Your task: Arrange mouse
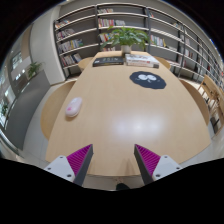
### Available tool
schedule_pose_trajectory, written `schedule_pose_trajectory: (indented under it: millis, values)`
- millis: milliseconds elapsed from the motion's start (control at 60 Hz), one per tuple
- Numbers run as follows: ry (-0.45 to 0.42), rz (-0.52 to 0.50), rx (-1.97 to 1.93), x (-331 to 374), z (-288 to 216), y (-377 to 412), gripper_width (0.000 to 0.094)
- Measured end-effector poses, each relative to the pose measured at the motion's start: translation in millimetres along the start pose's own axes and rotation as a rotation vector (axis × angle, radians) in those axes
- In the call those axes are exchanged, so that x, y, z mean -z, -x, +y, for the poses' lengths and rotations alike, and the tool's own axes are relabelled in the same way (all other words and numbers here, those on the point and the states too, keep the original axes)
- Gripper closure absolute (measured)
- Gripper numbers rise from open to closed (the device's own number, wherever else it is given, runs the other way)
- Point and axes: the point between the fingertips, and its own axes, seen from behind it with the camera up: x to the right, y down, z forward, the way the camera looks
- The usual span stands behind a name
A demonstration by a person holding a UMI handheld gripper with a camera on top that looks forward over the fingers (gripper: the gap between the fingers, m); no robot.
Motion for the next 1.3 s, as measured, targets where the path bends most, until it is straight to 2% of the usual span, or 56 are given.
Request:
schedule_pose_trajectory:
  millis: [83, 183, 300, 433, 517, 617, 683, 800, 833, 850, 967, 1067, 1300]
  values:
    - [0.029, -0.052, 0.015, -12, 4, 44, 0.0093]
    - [0.025, -0.082, 0.025, -40, -1, 97, 0.0091]
    - [0.020, -0.109, 0.047, -70, -27, 140, 0.0088]
    - [-0.010, -0.083, 0.061, -104, -68, 160, 0.0095]
    - [-0.012, -0.044, 0.067, -127, -89, 159, 0.0200]
    - [0.004, -0.025, 0.076, -138, -102, 158, 0.0431]
    - [0.012, -0.026, 0.068, -141, -105, 157, 0.0465]
    - [0.031, -0.020, 0.053, -145, -108, 155, 0.0600]
    - [0.041, -0.025, 0.056, -145, -108, 154, 0.0584]
    - [0.041, -0.027, 0.054, -145, -108, 154, 0.0640]
    - [0.071, -0.056, 0.089, -139, -112, 151, 0.0642]
    - [-0.005, -0.073, 0.113, -115, -163, 140, 0.0642]
    - [-0.361, 0.009, 0.114, -54, -409, 36, 0.0642]
